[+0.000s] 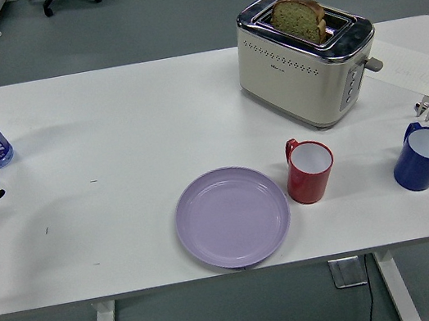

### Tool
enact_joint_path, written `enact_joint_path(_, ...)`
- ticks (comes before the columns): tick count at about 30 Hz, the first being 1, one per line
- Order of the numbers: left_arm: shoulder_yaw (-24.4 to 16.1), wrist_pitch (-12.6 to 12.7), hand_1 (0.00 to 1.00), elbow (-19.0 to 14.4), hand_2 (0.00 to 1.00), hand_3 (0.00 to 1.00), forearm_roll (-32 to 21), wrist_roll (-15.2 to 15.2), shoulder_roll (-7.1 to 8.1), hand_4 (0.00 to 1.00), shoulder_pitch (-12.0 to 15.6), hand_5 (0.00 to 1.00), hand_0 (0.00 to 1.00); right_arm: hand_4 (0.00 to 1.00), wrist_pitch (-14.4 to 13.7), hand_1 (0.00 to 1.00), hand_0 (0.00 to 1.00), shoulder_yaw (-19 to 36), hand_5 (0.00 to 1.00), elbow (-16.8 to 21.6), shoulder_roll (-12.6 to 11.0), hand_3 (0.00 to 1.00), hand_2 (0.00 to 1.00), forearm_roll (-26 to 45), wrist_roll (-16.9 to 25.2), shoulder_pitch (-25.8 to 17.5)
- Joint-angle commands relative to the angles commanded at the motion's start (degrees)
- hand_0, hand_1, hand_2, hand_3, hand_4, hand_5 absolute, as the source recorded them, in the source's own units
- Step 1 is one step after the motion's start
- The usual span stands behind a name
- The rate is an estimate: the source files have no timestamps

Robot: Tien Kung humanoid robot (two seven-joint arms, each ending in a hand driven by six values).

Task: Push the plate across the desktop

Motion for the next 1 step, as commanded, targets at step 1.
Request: enact_joint_path(1, 0.1, 0.0, 0.756, 0.0, 0.741, 0.758, 0.0, 0.0, 0.06, 0.518, 0.1, 0.998, 0.720, 0.168, 0.0, 0.569, 0.632, 0.0, 0.317, 0.0, -0.1, 0.611, 0.658, -0.1, 0.0, 0.1)
